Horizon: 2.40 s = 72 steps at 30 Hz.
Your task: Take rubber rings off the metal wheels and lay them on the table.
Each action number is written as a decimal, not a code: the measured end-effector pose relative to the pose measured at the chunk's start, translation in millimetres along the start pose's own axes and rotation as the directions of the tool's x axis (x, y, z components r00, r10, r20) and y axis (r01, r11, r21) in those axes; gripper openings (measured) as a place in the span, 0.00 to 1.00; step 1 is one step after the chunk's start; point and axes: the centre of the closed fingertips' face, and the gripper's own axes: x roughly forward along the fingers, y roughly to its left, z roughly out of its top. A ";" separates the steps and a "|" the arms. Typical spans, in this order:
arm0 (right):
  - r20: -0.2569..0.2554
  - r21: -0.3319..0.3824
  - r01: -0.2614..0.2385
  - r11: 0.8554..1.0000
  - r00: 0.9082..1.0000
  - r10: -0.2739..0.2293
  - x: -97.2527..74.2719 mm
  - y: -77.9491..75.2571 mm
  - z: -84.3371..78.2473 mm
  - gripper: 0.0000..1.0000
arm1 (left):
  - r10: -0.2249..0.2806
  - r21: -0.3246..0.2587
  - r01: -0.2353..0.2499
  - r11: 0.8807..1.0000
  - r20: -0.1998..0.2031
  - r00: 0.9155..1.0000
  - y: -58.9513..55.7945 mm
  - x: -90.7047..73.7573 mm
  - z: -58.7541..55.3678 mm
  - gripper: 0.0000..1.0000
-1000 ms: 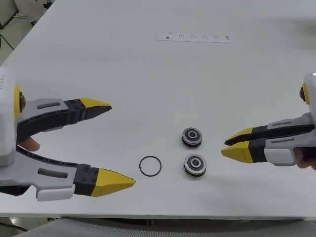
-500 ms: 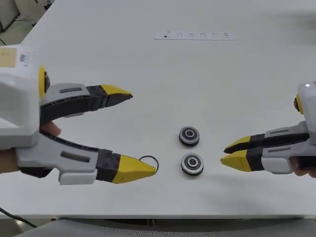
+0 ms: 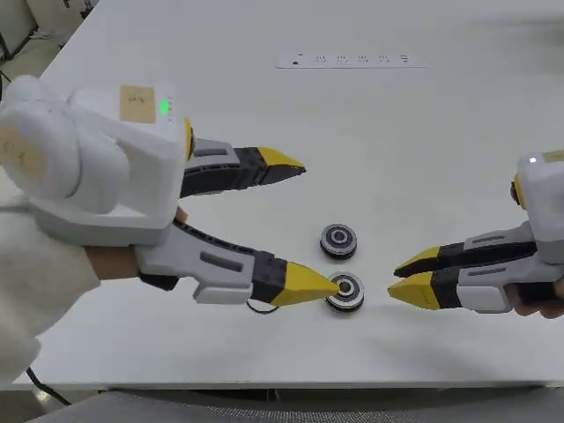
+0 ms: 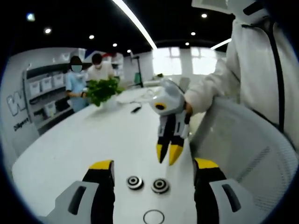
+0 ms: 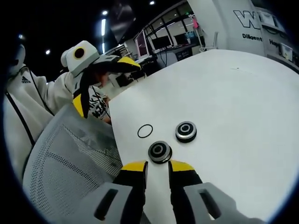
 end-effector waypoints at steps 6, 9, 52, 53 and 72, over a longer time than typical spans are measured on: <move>-0.002 0.000 -0.012 1.000 1.000 0.012 4.7 0.6 -0.7 0.17 | -0.012 -0.003 0.012 1.000 0.021 1.000 2.6 17.2 -7.1 0.64; -0.005 -0.005 -0.020 1.000 1.000 0.020 7.8 1.6 -1.2 0.17 | -0.017 0.001 0.017 1.000 0.007 1.000 2.7 23.4 -15.9 0.61; -0.073 -0.162 -0.031 0.986 0.997 0.019 39.4 -8.9 -17.9 0.25 | -0.065 -0.078 0.057 0.995 -0.095 0.993 -7.5 60.6 -92.0 0.30; -0.074 -0.172 -0.031 0.985 0.997 0.019 40.4 -8.9 -18.0 0.25 | -0.066 -0.078 0.058 0.995 -0.101 0.993 -8.0 61.3 -93.8 0.29; -0.062 -0.252 -0.009 0.968 0.998 -0.007 47.9 -11.5 -17.9 0.23 | -0.050 -0.067 0.043 0.997 -0.110 0.993 -6.5 64.7 -103.3 0.18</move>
